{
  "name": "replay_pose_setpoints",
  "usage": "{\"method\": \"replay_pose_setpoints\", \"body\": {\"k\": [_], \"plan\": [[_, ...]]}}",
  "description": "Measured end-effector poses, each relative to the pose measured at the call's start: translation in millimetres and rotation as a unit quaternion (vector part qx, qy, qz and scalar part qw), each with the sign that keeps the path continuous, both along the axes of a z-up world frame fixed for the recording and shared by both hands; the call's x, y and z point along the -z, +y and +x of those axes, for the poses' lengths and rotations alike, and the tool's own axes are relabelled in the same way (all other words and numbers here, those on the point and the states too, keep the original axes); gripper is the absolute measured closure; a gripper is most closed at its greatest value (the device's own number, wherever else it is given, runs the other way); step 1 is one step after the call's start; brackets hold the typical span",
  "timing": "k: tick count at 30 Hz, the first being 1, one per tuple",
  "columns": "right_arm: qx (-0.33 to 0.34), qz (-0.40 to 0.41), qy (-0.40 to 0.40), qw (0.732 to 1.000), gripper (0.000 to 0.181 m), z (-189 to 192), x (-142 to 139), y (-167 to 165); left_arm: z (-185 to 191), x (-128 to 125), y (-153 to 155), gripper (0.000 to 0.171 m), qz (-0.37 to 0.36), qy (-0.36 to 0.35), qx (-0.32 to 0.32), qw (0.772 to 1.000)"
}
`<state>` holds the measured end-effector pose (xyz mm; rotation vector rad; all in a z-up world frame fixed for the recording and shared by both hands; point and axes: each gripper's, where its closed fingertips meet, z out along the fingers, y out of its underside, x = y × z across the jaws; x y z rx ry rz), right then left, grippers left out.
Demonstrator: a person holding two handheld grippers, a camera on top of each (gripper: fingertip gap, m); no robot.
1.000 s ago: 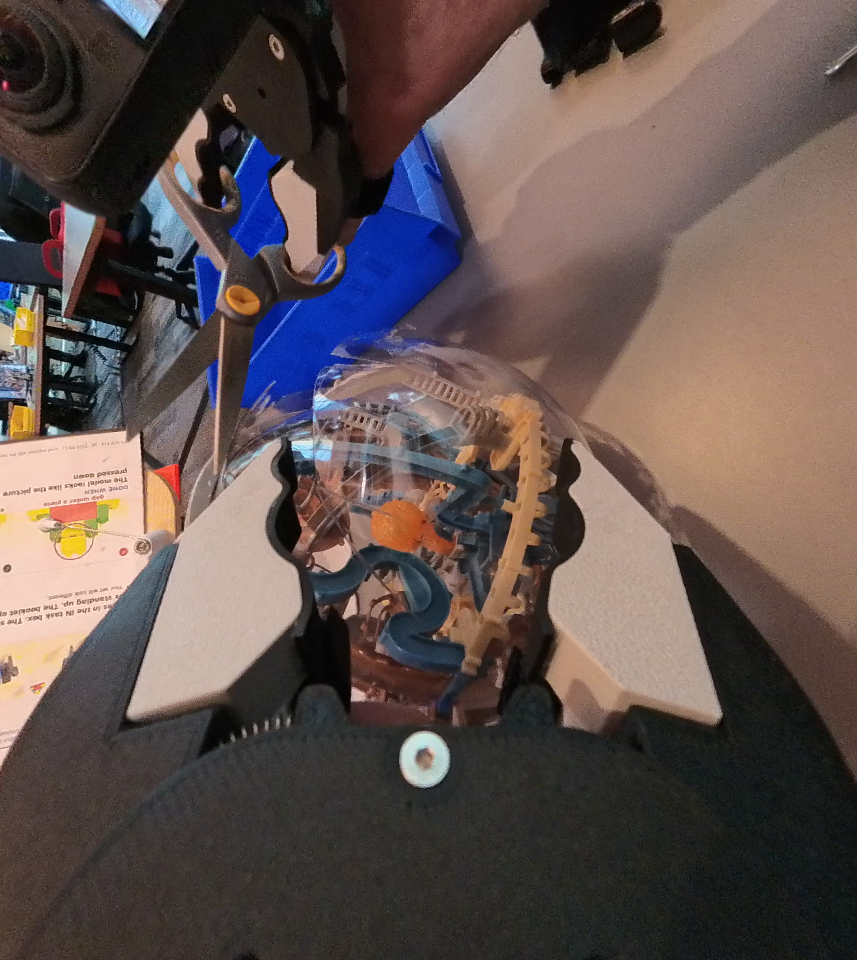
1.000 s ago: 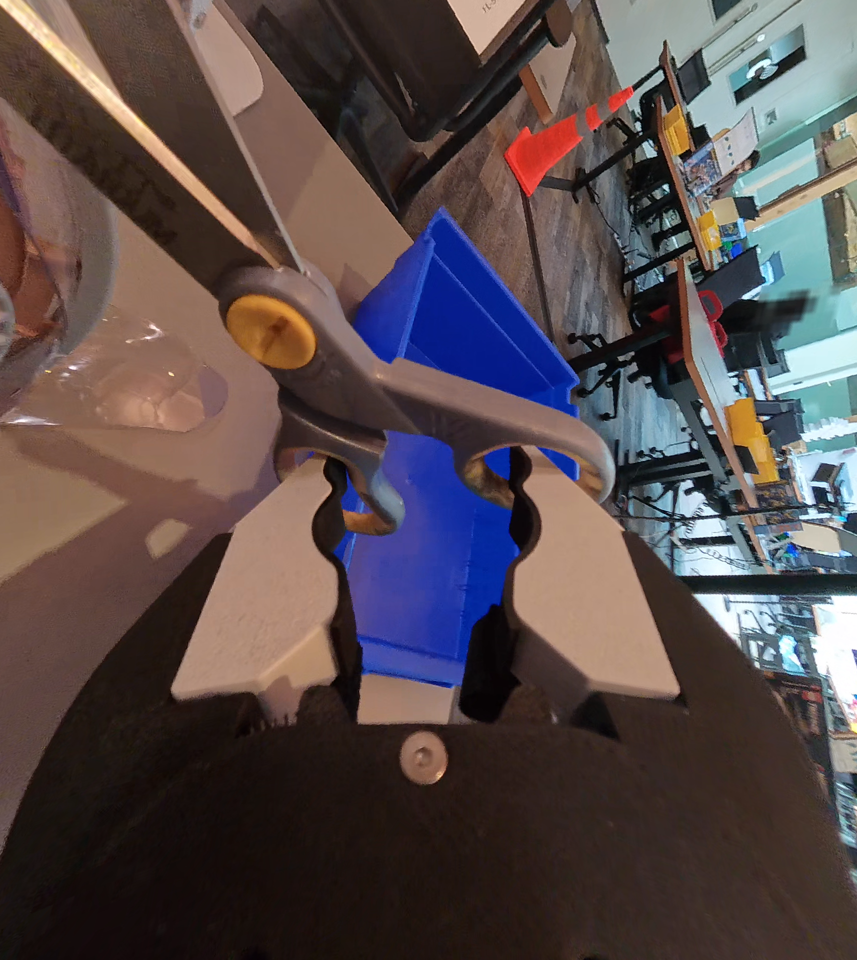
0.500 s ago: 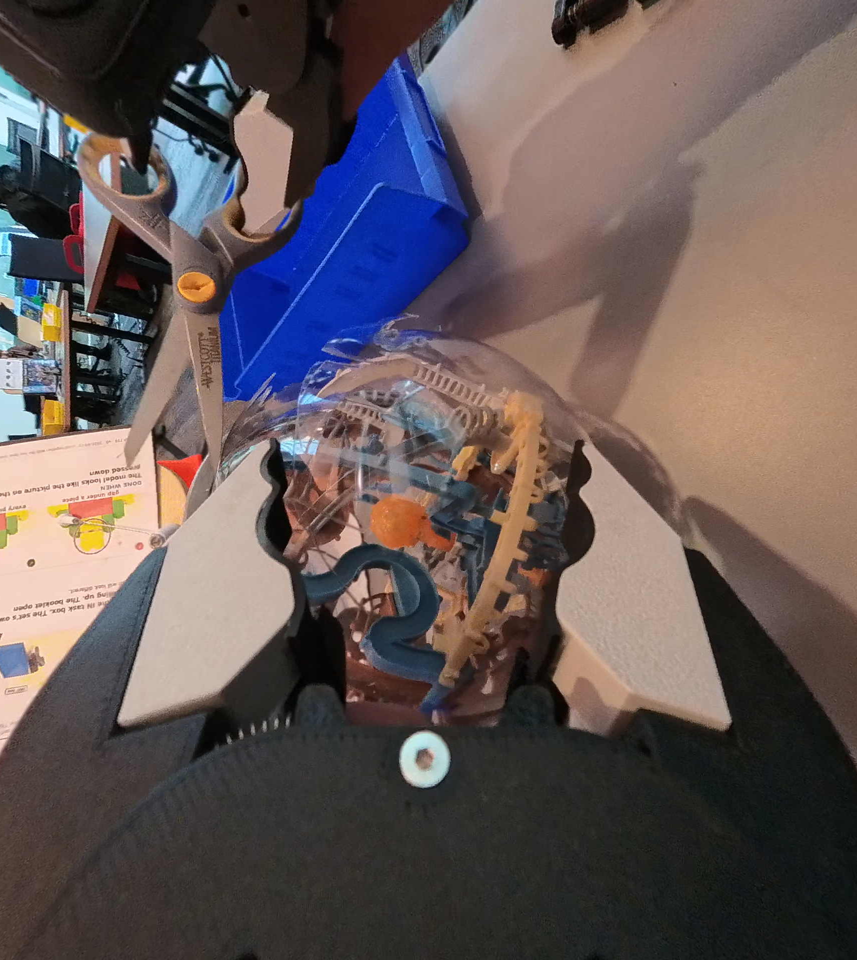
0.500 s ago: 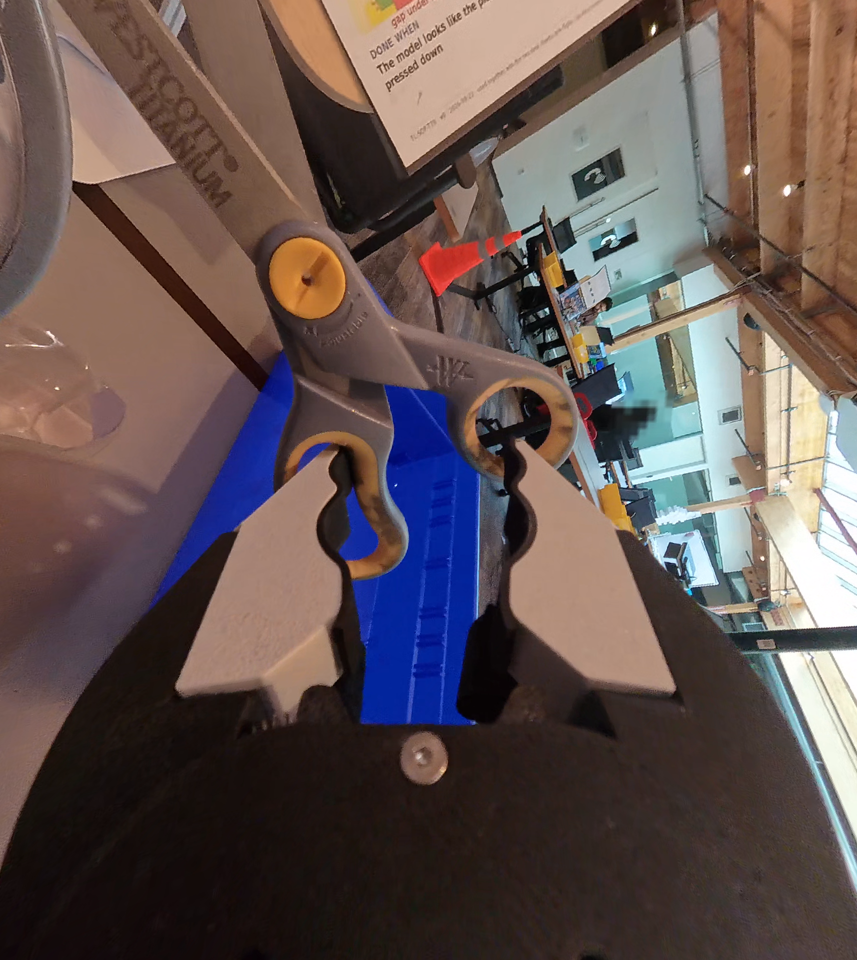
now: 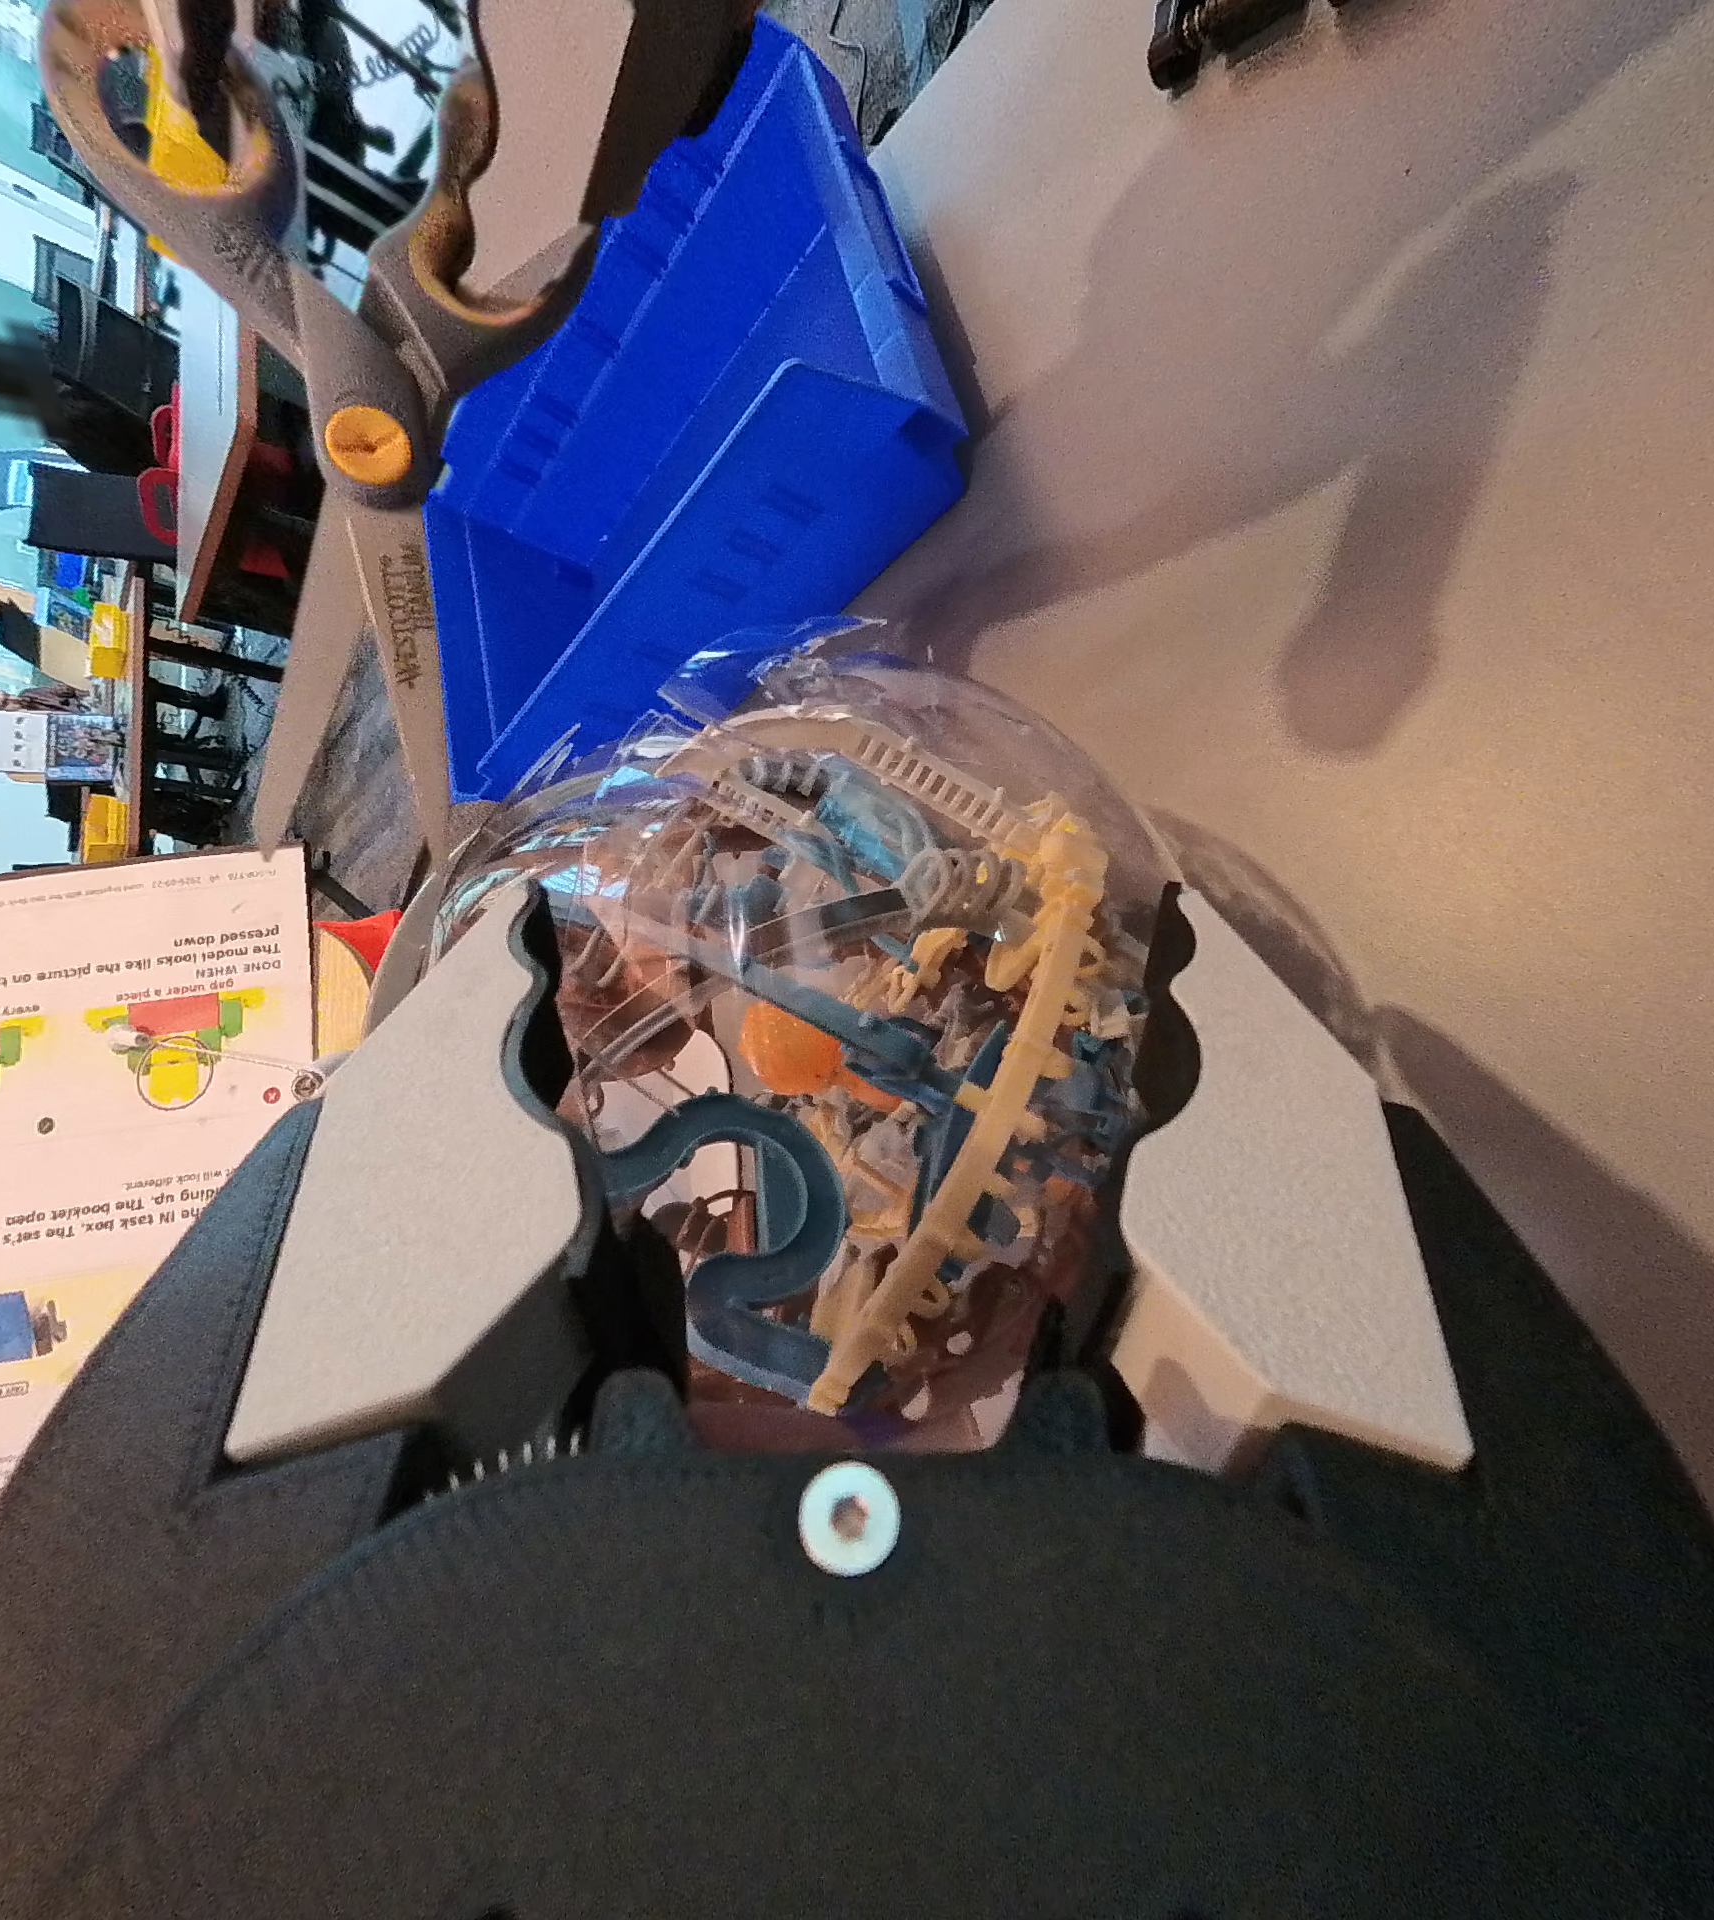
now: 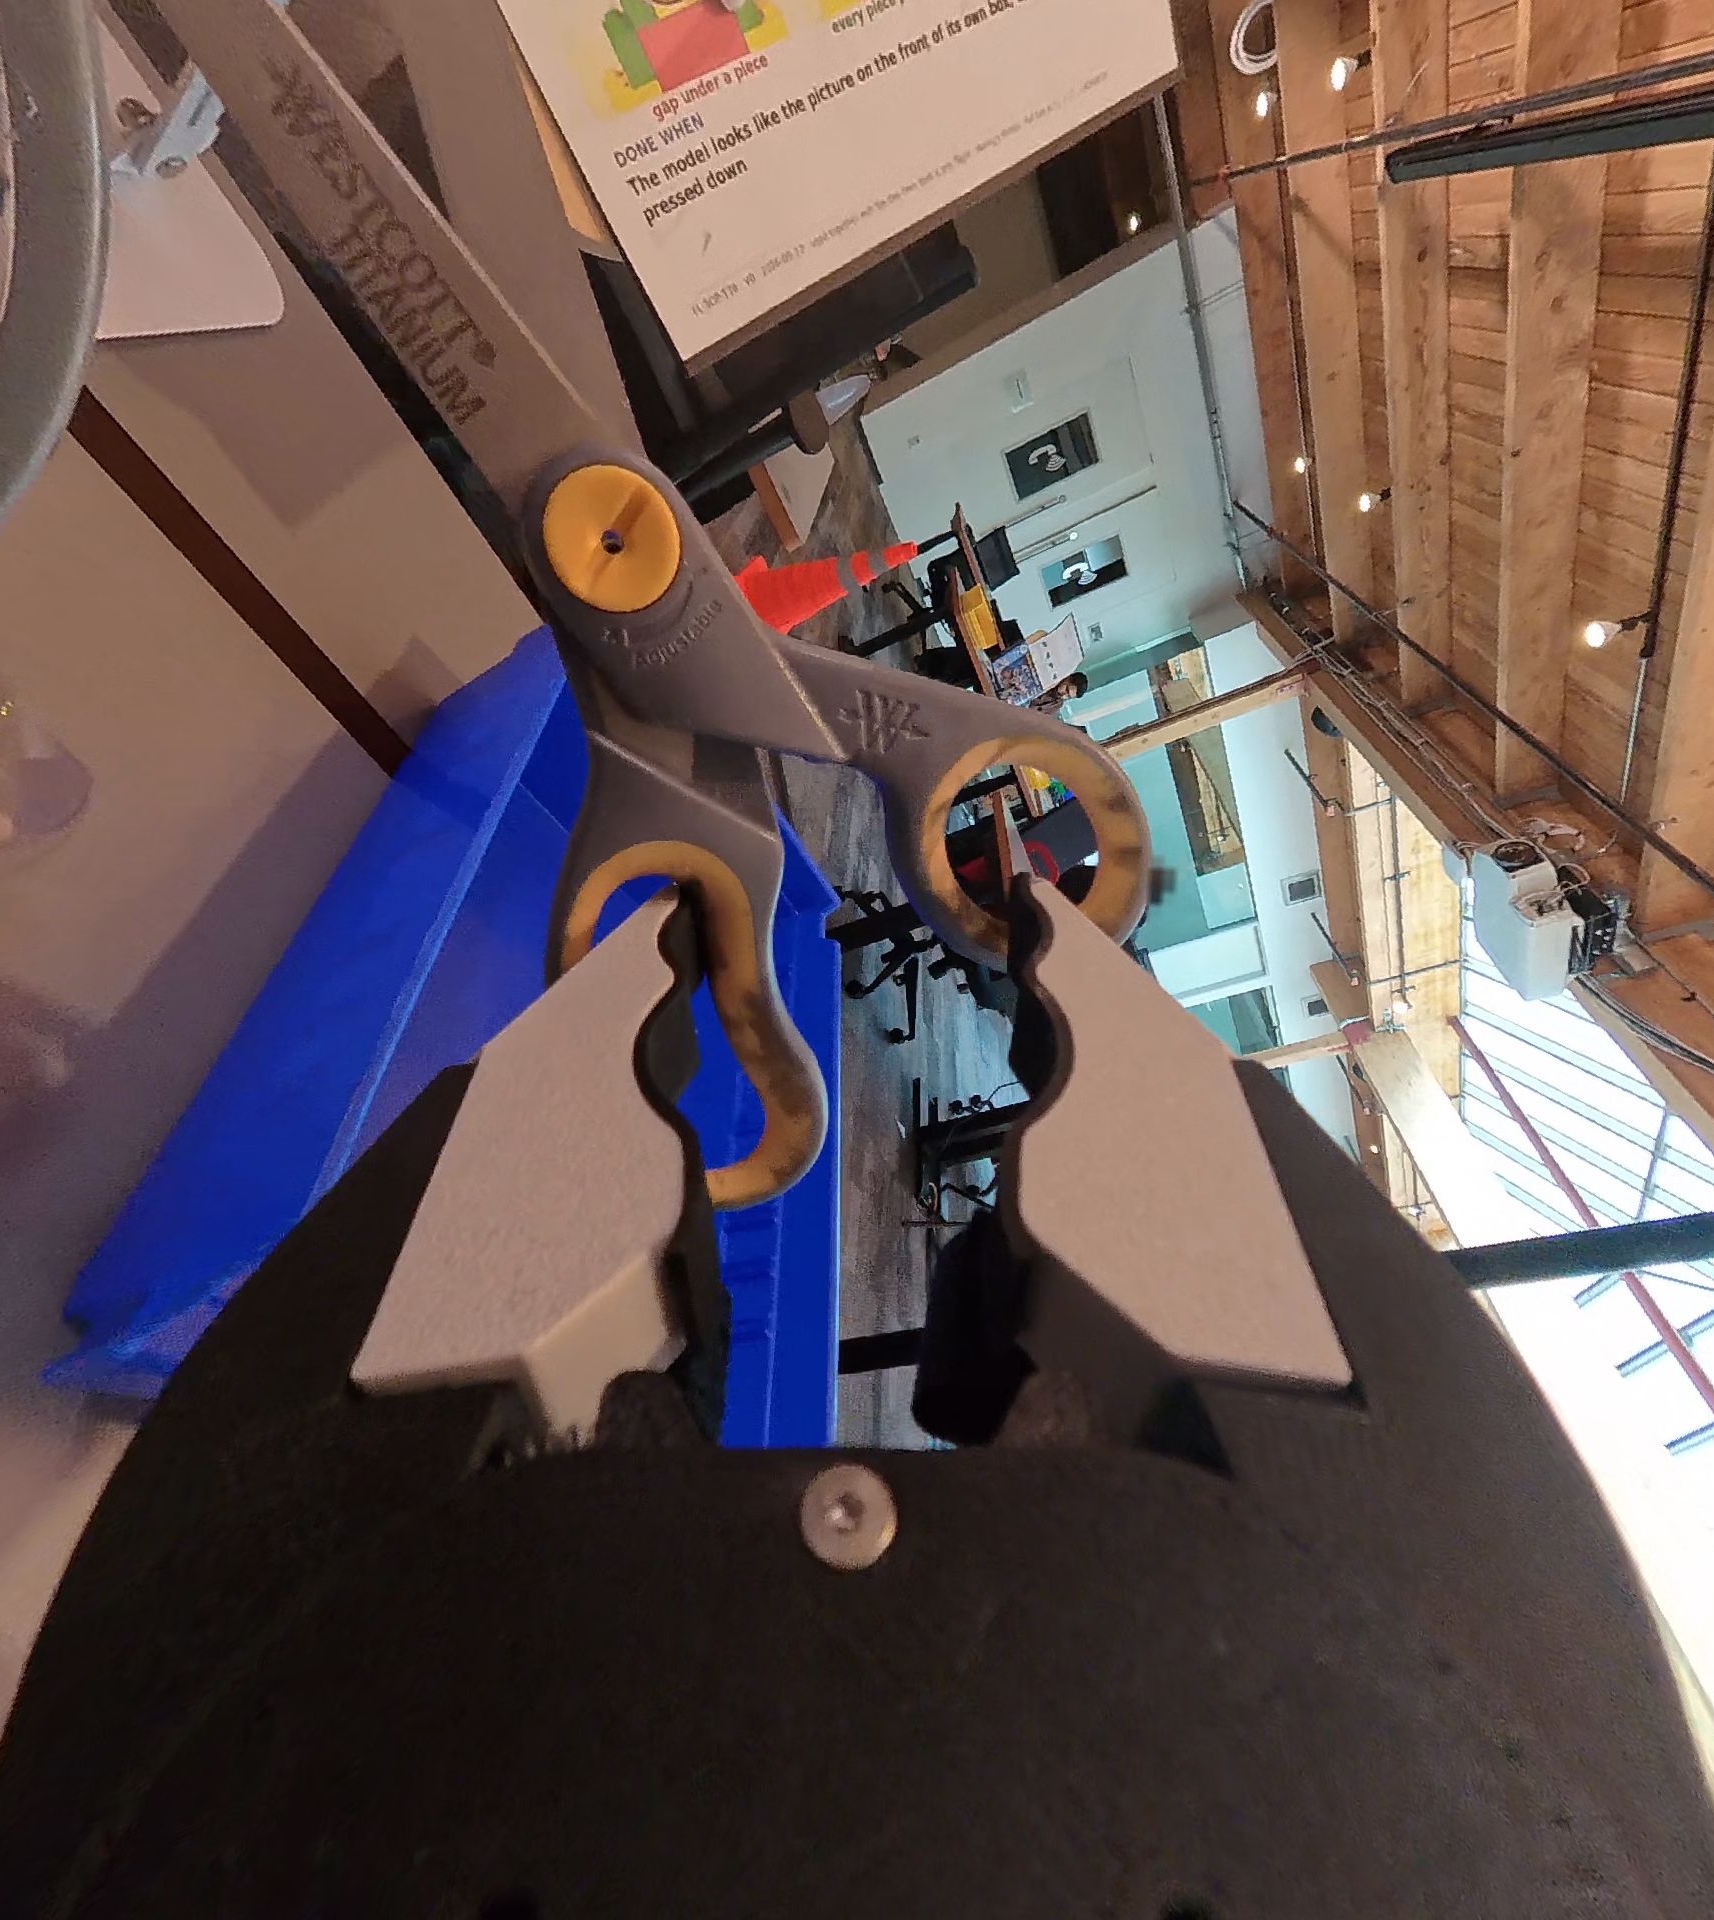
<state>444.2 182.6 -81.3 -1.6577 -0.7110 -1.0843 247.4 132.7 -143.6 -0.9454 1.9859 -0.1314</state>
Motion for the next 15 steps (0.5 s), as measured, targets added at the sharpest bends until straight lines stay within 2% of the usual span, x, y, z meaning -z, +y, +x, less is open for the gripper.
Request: {"method": "replay_pose_setpoints", "body": {"k": [15], "plan": [[0.006,0.015,-0.023,1.0,0.124,5,-1,-26,2,1,3,0.059,-0.003,0.003,0.002,1.0]]}}
